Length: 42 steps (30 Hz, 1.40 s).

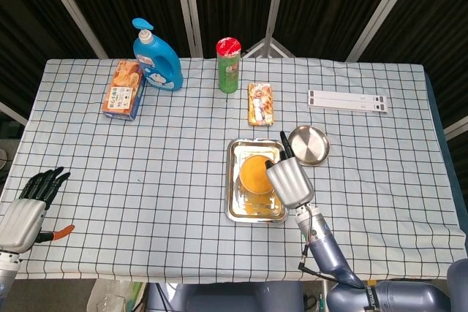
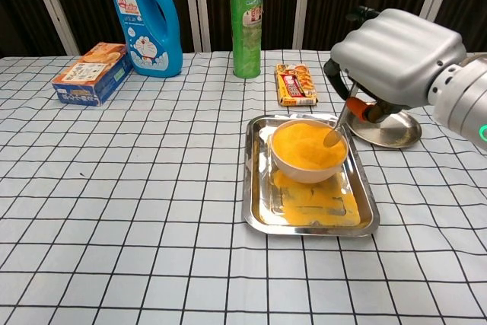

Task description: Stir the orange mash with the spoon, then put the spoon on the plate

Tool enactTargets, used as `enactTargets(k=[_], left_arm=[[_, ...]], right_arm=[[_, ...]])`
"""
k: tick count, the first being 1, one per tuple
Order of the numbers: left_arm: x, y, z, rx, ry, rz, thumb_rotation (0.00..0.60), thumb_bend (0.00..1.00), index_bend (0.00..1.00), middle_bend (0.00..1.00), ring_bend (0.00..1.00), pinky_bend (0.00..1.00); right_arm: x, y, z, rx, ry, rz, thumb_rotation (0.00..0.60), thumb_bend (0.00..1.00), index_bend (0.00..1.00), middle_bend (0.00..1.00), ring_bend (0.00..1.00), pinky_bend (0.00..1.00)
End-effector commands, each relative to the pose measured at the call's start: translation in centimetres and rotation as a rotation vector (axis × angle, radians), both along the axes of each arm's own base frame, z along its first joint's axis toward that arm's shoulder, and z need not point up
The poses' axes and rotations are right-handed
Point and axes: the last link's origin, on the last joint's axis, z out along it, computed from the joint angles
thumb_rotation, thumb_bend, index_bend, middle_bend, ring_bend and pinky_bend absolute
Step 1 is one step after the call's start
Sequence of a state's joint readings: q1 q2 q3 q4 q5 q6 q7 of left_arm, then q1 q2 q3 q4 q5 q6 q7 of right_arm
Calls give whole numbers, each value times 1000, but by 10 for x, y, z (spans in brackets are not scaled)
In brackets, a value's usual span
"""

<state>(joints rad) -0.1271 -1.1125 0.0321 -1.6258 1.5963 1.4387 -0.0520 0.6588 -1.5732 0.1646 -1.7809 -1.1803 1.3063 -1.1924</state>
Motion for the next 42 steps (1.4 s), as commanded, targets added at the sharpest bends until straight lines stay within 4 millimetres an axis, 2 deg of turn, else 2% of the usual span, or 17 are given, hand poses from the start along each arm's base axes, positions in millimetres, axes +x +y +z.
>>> enactTargets(k=[1, 8, 13, 17, 22, 28, 36, 42], left_arm=[[0, 0, 0, -1, 0, 1, 600, 0, 0, 0, 0, 0], [0, 0, 0, -1, 0, -1, 600, 0, 0, 0, 0, 0], [0, 0, 0, 2, 1, 3, 600, 0, 0, 0, 0, 0], [0, 0, -1, 1, 2, 6, 600, 0, 0, 0, 0, 0], [0, 1, -1, -2, 3, 8, 600, 0, 0, 0, 0, 0], [0, 1, -2, -2, 2, 11, 600, 0, 0, 0, 0, 0], [1, 0, -2, -8, -2, 14, 600, 0, 0, 0, 0, 0], [1, 1, -4, -15, -6, 26, 600, 0, 0, 0, 0, 0]], right_arm=[[1, 0, 1, -1, -32, -21, 600, 776, 881, 774, 470, 0], [-3, 3, 1, 28, -56, -43, 600, 776, 889, 778, 470, 0], [7, -7, 18, -31, -197, -52, 600, 776, 889, 778, 470, 0], [4, -19, 33, -84, -226, -63, 600, 776, 889, 779, 470, 0], [-11, -29, 48, -131, -242, -109, 600, 775, 889, 779, 470, 0], [-42, -44, 58, -194, -196, -150, 600, 775, 887, 778, 470, 0], [-92, -62, 47, -207, -163, -255, 600, 776, 882, 778, 470, 0], [-110, -73, 37, -220, -216, -293, 600, 775, 870, 779, 470, 0]])
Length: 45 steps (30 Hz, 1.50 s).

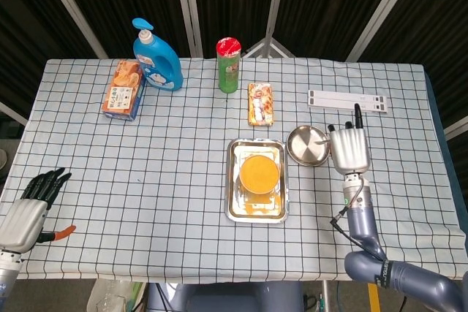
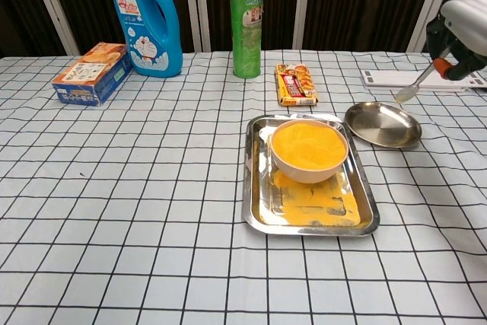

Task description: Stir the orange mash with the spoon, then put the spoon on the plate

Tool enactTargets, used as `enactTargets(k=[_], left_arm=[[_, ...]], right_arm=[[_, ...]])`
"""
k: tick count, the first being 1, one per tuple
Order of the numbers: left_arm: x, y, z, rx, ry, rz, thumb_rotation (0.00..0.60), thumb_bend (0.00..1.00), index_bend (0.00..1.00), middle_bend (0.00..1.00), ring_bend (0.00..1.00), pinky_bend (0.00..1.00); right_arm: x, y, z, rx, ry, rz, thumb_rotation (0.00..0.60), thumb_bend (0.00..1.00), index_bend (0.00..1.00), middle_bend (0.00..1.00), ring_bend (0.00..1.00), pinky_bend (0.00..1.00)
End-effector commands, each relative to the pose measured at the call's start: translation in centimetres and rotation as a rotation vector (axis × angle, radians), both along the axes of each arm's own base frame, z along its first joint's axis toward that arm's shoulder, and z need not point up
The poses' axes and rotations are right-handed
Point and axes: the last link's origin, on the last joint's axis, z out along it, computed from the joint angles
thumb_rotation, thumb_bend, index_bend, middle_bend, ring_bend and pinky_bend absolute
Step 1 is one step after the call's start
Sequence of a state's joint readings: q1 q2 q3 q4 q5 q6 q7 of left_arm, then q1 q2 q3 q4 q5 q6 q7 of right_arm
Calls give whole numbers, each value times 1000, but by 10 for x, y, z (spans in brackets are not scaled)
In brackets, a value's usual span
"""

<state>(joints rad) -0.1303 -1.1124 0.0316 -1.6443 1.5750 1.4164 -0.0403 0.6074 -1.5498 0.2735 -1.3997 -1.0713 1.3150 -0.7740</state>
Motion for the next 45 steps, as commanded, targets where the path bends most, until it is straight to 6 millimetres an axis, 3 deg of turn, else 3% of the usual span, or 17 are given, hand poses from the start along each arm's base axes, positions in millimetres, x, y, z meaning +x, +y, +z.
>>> enactTargets(k=[1, 12, 18, 21, 23, 35, 45], left_arm=[[0, 1, -1, -5, -3, 6, 600, 0, 0, 0, 0, 0], [-1, 2, -1, -12, -9, 20, 600, 0, 0, 0, 0, 0], [-1, 2, 0, -14, -14, 23, 600, 0, 0, 0, 0, 0], [-1, 2, 0, -13, -16, 23, 600, 0, 0, 0, 0, 0], [-1, 2, 0, -13, -16, 23, 600, 0, 0, 0, 0, 0], [0, 1, 1, -10, -15, 14, 600, 0, 0, 0, 0, 0], [0, 0, 1, -3, -11, 5, 600, 0, 0, 0, 0, 0]], right_arm=[[-14, -7, -15, 6, -54, -23, 600, 776, 867, 779, 470, 0], [-32, -14, -47, 20, -115, -37, 600, 776, 827, 778, 470, 0], [-37, -17, -56, 15, -99, -28, 600, 775, 745, 759, 469, 0], [-41, -17, -59, 11, -90, -26, 600, 766, 663, 699, 440, 0], [-42, -17, -60, 8, -91, -23, 600, 741, 574, 633, 402, 0], [-47, -9, -58, 5, -57, -26, 600, 674, 276, 429, 261, 0], [-52, 0, -45, -8, -20, -47, 600, 663, 213, 383, 237, 0]])
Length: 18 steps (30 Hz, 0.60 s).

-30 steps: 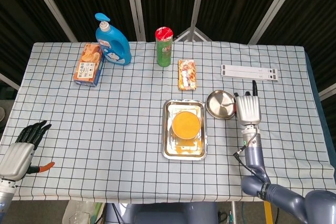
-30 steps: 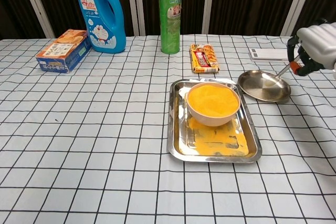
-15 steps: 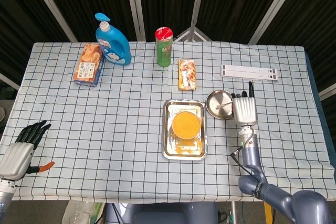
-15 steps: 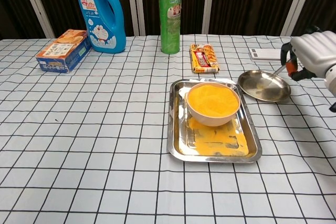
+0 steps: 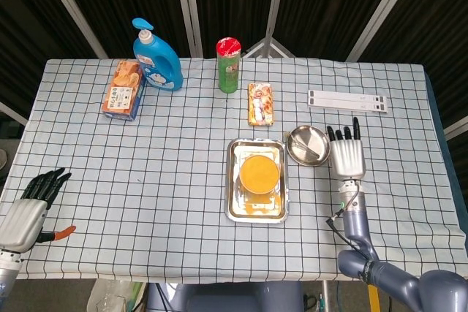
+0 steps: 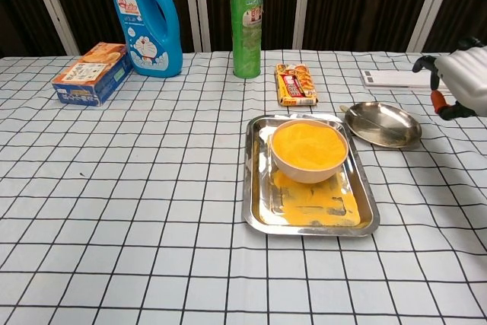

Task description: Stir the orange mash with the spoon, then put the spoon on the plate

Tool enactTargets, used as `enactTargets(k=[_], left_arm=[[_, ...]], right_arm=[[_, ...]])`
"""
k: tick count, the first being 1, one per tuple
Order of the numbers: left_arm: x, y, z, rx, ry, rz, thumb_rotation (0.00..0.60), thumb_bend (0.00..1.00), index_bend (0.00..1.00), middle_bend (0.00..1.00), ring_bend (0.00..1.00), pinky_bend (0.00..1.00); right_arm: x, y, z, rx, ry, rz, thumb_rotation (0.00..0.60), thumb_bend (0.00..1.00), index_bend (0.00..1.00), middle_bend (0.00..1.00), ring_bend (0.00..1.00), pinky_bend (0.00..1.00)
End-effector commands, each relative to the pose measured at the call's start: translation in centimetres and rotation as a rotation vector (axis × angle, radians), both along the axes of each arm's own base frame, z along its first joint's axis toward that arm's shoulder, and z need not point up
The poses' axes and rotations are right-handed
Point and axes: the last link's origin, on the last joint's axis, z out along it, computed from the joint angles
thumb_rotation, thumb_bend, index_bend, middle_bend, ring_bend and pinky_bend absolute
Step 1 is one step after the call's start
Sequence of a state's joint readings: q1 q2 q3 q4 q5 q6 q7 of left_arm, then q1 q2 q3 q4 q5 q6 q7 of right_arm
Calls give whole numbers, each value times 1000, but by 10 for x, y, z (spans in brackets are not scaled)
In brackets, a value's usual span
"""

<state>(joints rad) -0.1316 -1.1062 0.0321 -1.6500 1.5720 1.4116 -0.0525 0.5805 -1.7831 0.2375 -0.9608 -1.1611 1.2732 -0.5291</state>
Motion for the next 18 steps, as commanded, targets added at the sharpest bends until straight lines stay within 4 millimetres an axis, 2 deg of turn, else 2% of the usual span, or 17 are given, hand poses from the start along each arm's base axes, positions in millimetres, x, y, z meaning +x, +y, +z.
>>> enactTargets(k=[1, 8, 12, 15, 18], left_arm=[[0, 0, 0, 2, 0, -1, 600, 0, 0, 0, 0, 0], [-1, -1, 1, 6, 3, -4, 600, 0, 0, 0, 0, 0], [-1, -2, 3, 13, 5, -7, 600, 0, 0, 0, 0, 0], [-1, -3, 4, 19, 10, -13, 600, 0, 0, 0, 0, 0], [-1, -4, 4, 24, 14, -16, 600, 0, 0, 0, 0, 0]], right_arm=[[-2, 2, 6, -6, 7, -12, 600, 657, 205, 376, 232, 0], [2, 15, 24, -7, -5, 28, 600, 614, 159, 335, 197, 0], [4, 38, 47, 1, -50, 62, 600, 578, 122, 286, 158, 0], [0, 66, 69, 14, -103, 52, 600, 551, 96, 226, 102, 0], [-6, 98, 86, 39, -151, 25, 600, 498, 19, 129, 25, 0]])
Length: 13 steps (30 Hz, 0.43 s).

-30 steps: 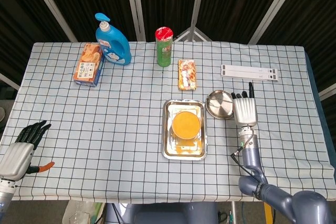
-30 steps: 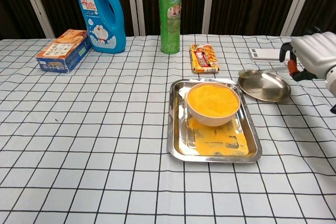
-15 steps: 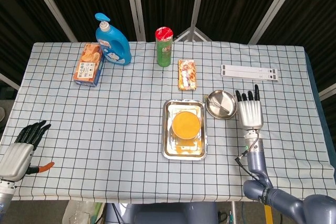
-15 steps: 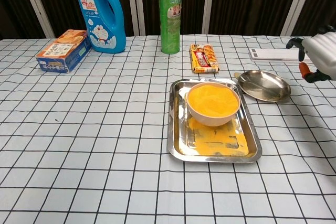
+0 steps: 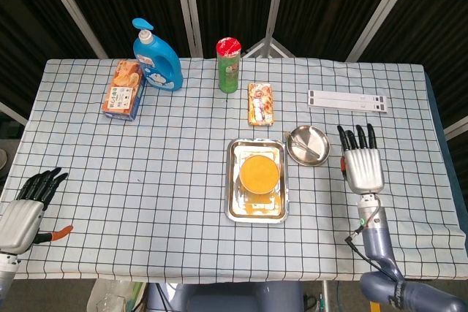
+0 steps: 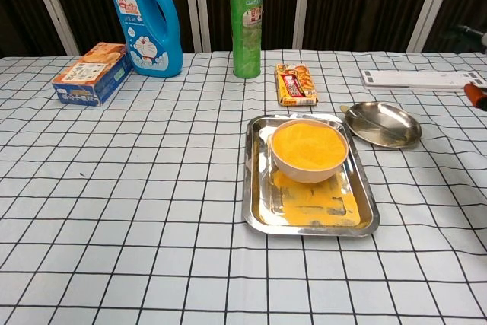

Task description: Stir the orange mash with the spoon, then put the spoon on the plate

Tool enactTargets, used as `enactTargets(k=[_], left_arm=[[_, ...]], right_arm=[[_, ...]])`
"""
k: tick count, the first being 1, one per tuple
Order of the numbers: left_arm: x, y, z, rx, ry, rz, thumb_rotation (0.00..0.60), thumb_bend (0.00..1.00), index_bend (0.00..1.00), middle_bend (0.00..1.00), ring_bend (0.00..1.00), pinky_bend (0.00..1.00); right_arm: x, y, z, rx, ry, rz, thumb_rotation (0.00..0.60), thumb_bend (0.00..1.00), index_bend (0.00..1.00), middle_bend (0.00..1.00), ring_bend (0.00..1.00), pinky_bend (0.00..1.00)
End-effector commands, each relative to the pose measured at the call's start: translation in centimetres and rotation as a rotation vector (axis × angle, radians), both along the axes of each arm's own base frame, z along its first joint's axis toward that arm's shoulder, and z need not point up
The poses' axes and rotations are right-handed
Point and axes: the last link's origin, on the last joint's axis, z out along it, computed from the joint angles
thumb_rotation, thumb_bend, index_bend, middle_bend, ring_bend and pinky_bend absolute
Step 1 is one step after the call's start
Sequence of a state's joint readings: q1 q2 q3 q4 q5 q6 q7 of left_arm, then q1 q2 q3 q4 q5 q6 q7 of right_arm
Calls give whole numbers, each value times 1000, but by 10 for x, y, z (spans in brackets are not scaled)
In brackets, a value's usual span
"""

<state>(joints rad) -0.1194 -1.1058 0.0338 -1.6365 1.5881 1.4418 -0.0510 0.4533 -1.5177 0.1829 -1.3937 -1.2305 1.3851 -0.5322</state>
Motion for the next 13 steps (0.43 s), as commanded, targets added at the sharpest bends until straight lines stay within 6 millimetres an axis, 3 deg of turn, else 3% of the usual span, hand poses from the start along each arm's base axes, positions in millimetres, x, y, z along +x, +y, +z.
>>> enactTargets(k=[1, 4, 7, 13], left_arm=[[0, -1, 0, 6, 8, -4, 600, 0, 0, 0, 0, 0], [-1, -1, 0, 11, 19, -7, 600, 0, 0, 0, 0, 0], [0, -2, 0, 21, 34, -15, 600, 0, 0, 0, 0, 0], [1, -2, -1, 43, 56, -24, 600, 0, 0, 0, 0, 0]], right_arm=[[-17, 65, 40, 40, -69, -47, 600, 482, 6, 97, 12, 0], [-26, 99, 52, 80, -88, -96, 600, 404, 0, 3, 0, 0], [-36, 139, 62, 133, -97, -156, 600, 376, 0, 0, 0, 0], [-45, 181, 80, 143, -147, -138, 600, 373, 0, 0, 0, 0]])
